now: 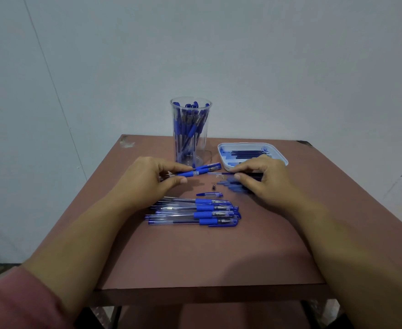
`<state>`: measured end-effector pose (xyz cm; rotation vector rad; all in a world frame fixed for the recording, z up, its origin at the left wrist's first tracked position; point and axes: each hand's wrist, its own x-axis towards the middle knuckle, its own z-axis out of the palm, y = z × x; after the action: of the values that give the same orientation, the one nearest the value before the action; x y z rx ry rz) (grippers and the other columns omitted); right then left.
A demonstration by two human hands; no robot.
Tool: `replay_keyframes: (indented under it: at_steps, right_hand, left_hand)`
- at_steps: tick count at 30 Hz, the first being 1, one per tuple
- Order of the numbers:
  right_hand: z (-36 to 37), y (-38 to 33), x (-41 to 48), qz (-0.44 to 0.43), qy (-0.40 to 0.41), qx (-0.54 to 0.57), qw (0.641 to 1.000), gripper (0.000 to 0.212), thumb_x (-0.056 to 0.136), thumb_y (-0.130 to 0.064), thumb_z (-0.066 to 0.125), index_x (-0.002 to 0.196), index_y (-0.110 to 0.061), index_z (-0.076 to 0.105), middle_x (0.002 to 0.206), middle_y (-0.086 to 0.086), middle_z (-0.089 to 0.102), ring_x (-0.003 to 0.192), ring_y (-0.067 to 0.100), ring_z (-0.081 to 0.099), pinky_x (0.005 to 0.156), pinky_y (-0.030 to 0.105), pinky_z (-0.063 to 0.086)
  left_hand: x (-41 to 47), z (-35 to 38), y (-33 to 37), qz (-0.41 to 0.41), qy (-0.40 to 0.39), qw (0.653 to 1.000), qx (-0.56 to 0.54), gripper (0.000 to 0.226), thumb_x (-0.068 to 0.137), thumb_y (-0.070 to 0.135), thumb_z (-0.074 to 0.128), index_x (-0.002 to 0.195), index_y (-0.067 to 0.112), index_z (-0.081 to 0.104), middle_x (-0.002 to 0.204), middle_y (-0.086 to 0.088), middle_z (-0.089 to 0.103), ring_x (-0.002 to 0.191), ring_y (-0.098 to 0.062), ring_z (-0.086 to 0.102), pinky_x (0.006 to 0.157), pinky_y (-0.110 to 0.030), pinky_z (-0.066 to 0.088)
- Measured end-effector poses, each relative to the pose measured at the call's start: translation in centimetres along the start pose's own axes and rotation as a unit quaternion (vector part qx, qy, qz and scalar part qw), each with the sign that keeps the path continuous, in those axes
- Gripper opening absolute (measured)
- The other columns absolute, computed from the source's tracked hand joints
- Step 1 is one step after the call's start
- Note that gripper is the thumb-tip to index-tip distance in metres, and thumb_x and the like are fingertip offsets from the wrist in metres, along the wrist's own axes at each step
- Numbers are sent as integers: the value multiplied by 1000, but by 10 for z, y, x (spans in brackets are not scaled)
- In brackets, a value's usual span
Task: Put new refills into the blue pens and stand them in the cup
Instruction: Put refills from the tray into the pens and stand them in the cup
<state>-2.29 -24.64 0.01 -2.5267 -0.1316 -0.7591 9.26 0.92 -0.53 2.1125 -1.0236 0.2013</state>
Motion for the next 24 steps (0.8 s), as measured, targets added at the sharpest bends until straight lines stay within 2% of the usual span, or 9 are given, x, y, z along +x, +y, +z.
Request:
replay_keyframes:
  at_steps: [4, 7, 11, 14, 17, 19, 21, 24]
  right_hand:
    - [-5, 20, 0, 48, -31, -55, 997, 16, 88, -23, 68, 100, -32, 74, 85, -31, 60, 89, -1, 53, 92, 43, 46]
    - [-4, 20, 2, 59, -60, -99, 991, 15, 89, -29, 66, 99, -37, 73, 94, -21, 66, 100, 9, 54, 95, 48, 41]
    - [-3, 21, 3, 52, -84, -115, 988, 15, 91, -31, 63, 101, -39, 72, 94, -25, 62, 105, 14, 54, 93, 48, 40]
    - [-2, 23, 3, 59, -61, -114, 990, 16, 92, -32, 62, 104, -38, 71, 98, -20, 63, 106, 12, 50, 95, 44, 37]
    - [-9, 27, 11, 69, -24, -108, 992, 15, 93, -30, 61, 103, -35, 71, 100, -21, 59, 109, 12, 48, 94, 37, 30]
    - [-18, 32, 23, 75, -20, -110, 991, 15, 94, -29, 61, 103, -33, 71, 100, -19, 58, 110, 16, 49, 96, 40, 36]
    - [-27, 37, 38, 99, -44, -105, 989, 16, 94, -29, 60, 105, -33, 71, 102, -13, 59, 108, 16, 48, 97, 41, 40]
    - [-32, 45, 57, 138, -114, -119, 977, 17, 94, -27, 61, 108, -29, 71, 113, -2, 60, 102, 13, 48, 88, 31, 38]
  left_hand:
    - [-1, 0, 0, -7, -2, 1000, -5, 26, 82, 34, 74, 103, 47, 69, 94, 22, 71, 86, -10, 66, 78, -28, 53]
    - [0, 0, 0, -9, -6, 1000, -3, 26, 82, 34, 74, 103, 49, 68, 93, 24, 70, 86, -8, 65, 76, -22, 51]
    - [0, 0, -1, -7, -4, 1000, 3, 26, 82, 33, 74, 102, 50, 68, 86, 33, 65, 85, -4, 64, 73, -14, 47]
    - [0, 0, 0, -5, -1, 1000, 8, 26, 82, 33, 74, 105, 44, 71, 86, 33, 64, 85, -3, 64, 72, -11, 45]
    - [0, 0, -1, 1, 0, 1000, 1, 26, 83, 33, 74, 106, 45, 69, 93, 24, 71, 88, -6, 65, 78, -20, 51]
    - [1, 0, -1, 0, -2, 1000, 2, 27, 83, 33, 73, 105, 47, 69, 93, 25, 70, 88, -3, 65, 77, -19, 50]
    - [1, 1, -3, -2, 1, 1000, 1, 27, 83, 33, 73, 105, 48, 69, 91, 26, 70, 87, -2, 65, 75, -16, 48]
    - [1, 1, -6, -8, 6, 1000, 0, 26, 83, 34, 74, 105, 46, 70, 91, 23, 72, 87, -5, 66, 77, -22, 52]
